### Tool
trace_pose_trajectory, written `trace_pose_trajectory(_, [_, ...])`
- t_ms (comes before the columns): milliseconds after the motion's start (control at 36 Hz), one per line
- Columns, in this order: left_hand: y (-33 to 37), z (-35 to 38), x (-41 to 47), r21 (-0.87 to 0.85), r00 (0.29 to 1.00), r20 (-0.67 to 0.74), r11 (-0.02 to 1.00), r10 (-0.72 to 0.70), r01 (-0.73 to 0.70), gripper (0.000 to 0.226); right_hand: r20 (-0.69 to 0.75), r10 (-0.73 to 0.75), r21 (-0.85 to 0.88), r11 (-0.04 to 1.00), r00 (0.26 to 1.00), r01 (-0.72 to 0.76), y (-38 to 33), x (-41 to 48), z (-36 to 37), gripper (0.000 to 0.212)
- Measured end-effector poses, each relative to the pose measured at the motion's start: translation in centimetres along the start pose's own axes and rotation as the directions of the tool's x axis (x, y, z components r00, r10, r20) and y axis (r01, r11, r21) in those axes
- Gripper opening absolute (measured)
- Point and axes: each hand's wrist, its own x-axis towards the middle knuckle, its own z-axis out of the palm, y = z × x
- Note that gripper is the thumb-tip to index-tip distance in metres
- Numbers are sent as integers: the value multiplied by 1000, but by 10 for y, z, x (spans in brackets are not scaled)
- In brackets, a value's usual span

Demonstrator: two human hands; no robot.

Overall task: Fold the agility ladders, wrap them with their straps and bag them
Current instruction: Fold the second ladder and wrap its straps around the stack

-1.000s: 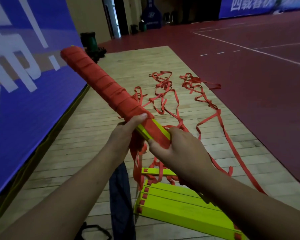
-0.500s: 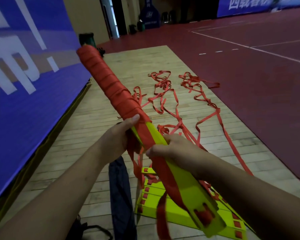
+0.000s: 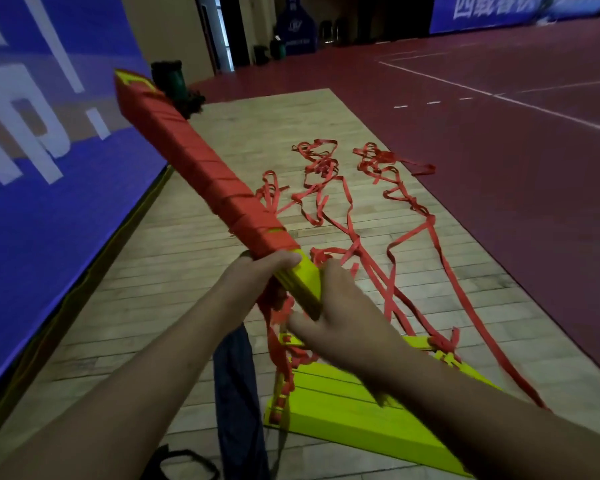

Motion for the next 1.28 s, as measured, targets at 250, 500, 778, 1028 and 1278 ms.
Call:
trace_pose_trajectory(250, [10,-23,-7,-254,935,332,966,128,-42,63,652,23,602,592,758,-536,9,11,-44,51])
trace_pose_trajectory(500, [11,-31,-7,-282,933,329,958,145,-49,57,670,-132,694,460,730,-554,-20,2,-37,9])
trace_pose_trajectory(778, [8,-27,-10,303,908,283,927,-309,221,80,352,171,80,974,920,-212,-6,8,-44,25])
trace_pose_trajectory(1028, [-6,7,-3,-78,984,70,983,-161,166,35,61,-92,-383,917,994,109,0,-6,-13,44])
trace_pose_trajectory(1278, [4,-26,-4,-319,968,201,944,151,-81,39,677,93,492,681,730,-543,-4,2,-46,51])
